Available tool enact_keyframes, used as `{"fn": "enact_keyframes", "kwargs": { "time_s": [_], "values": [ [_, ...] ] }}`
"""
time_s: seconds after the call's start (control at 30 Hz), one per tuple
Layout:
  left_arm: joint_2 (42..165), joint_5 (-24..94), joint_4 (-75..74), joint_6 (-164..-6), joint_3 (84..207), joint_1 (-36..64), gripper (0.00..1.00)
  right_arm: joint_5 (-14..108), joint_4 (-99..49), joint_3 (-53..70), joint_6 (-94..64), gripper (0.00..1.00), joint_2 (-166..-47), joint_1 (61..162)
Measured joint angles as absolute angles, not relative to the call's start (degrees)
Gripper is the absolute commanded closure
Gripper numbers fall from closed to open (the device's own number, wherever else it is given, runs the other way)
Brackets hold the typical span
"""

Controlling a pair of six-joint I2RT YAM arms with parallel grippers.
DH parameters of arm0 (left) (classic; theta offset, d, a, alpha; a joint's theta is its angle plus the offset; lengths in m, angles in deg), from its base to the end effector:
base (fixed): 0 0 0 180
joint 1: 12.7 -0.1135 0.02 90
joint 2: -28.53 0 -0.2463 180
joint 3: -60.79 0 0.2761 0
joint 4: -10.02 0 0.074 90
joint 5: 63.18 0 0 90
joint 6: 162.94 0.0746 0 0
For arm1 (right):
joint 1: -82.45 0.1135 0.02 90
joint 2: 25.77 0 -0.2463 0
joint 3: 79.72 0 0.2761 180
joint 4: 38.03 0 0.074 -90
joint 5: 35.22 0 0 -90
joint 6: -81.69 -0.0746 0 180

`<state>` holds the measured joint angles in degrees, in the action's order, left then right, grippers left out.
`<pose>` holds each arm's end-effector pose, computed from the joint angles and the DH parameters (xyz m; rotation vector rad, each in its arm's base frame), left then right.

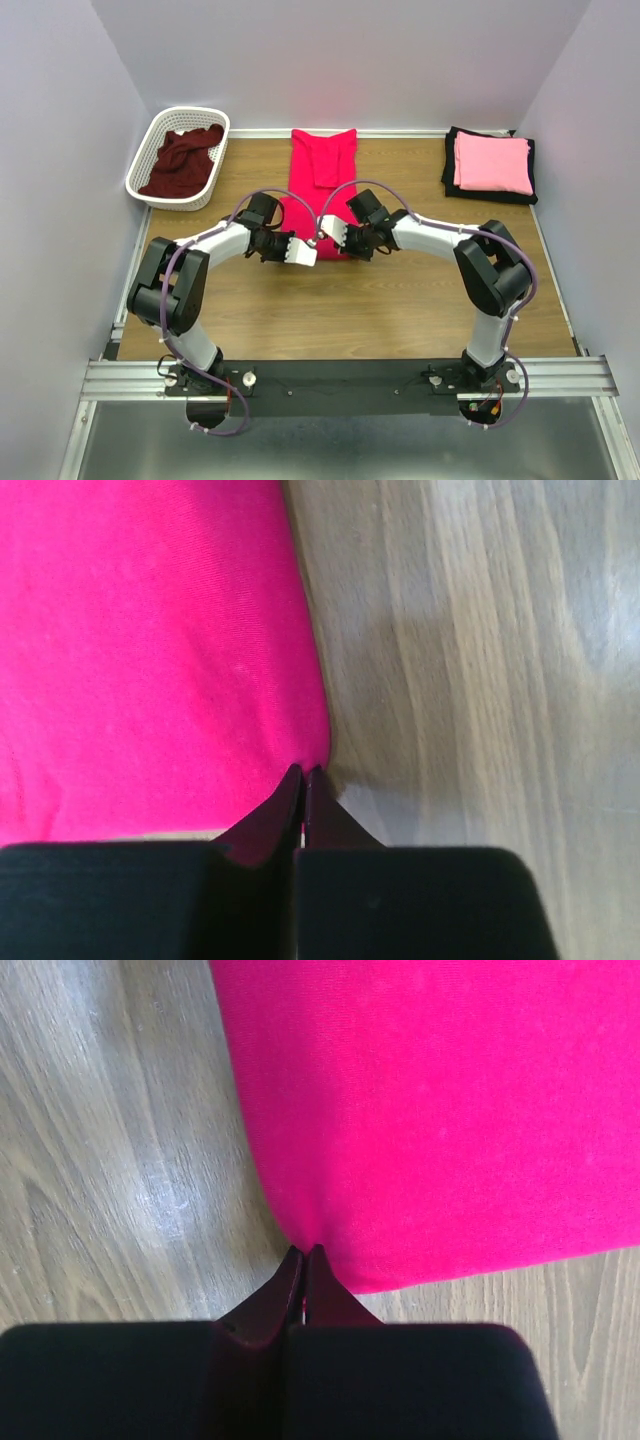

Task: Fold and stack the t-shirts
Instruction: Fold the tshirt

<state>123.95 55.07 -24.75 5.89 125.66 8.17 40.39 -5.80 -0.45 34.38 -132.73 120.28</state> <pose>0.3045 -0.1539 0.0914 2.0146 1.5181 -0.2875 0.3122 0.2659 0.0942 -1.7423 1.9213 0.2974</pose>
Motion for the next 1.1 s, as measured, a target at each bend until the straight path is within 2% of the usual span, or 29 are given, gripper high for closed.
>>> {"fn": "enact_keyframes", "kwargs": {
  "time_s": [0.3, 0.53, 0.77, 1.0, 1.1],
  "values": [
    [122.7, 58.7, -32.9, 3.0, 137.5, 6.6, 1.0, 39.8, -1.6, 5.2, 30.7, 0.99, -132.1, 115.4],
    [118.9, 60.8, -38.7, 1.0, 145.2, 6.6, 1.0, 38.8, 5.1, 12.2, 31.3, 0.99, -125.7, 113.6],
    [110.8, 62.5, -49.2, 1.8, 144.7, 10.3, 1.0, 34.5, 18.5, 14.5, 33.2, 1.0, -118.0, 113.8],
    [96.0, 66.3, -59.5, 2.2, 139.6, 18.0, 1.0, 29.2, 30.4, 11.0, 33.6, 0.99, -106.0, 118.2],
    [95.1, 67.2, -62.1, 1.0, 139.8, 18.9, 1.0, 28.5, 33.0, 11.5, 33.3, 1.0, -104.5, 118.7]
  ]
}}
